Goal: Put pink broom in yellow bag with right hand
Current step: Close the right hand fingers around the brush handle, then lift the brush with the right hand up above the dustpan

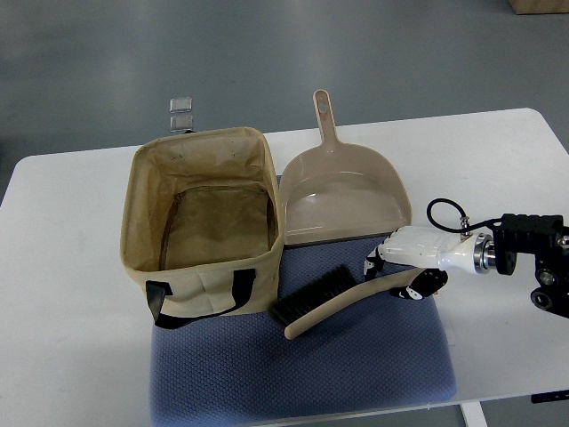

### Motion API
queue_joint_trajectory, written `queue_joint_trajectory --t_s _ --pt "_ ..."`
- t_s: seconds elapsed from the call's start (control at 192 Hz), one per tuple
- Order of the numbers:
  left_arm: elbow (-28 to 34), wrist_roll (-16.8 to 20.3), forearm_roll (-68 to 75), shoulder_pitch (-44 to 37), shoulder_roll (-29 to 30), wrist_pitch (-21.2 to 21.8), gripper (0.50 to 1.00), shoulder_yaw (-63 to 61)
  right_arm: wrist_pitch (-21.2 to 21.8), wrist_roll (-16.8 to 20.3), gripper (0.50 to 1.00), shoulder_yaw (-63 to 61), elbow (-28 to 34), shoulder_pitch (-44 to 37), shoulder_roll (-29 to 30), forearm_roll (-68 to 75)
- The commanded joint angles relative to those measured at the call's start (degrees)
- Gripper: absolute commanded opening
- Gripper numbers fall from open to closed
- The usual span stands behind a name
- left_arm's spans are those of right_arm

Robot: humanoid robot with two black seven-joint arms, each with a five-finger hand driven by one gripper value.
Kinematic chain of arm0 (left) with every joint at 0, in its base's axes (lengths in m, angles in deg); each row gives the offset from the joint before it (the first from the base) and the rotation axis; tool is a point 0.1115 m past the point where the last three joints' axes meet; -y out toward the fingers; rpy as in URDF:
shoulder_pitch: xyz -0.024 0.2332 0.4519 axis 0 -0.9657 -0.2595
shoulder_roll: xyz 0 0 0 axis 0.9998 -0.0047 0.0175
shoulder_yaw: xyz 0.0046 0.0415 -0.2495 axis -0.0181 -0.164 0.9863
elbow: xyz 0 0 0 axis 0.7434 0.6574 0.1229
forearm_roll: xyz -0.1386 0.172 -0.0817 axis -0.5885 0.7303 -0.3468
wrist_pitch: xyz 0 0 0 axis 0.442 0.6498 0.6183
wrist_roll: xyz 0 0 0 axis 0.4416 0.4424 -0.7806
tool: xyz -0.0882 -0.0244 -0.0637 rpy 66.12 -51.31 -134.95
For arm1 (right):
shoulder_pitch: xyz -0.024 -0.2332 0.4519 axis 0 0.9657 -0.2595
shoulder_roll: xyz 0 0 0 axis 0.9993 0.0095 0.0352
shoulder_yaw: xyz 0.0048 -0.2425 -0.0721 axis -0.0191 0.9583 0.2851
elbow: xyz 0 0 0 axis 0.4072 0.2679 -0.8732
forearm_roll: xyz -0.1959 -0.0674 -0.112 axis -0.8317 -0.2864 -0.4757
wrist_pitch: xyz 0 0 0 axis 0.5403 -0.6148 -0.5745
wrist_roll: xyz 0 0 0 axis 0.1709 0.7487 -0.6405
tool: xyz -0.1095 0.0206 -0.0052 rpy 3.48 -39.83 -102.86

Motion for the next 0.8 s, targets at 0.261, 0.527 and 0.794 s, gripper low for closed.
queue_joint_trajectory --t_s 0.261,0.527,0.794 --pt "0.00 -0.01 0.00 0.00 0.00 0.00 1.000 0.00 -5.27 0.00 0.500 -0.08 -0.44 0.05 -0.88 -0.31" --pt "0.00 -0.01 0.00 0.00 0.00 0.00 1.000 0.00 -10.63 -0.09 0.500 -1.05 -0.44 -0.22 -3.69 0.30" --pt "0.00 -0.01 0.00 0.00 0.00 0.00 1.000 0.00 -13.97 -0.27 0.500 -4.57 -0.52 -0.48 -7.83 3.03"
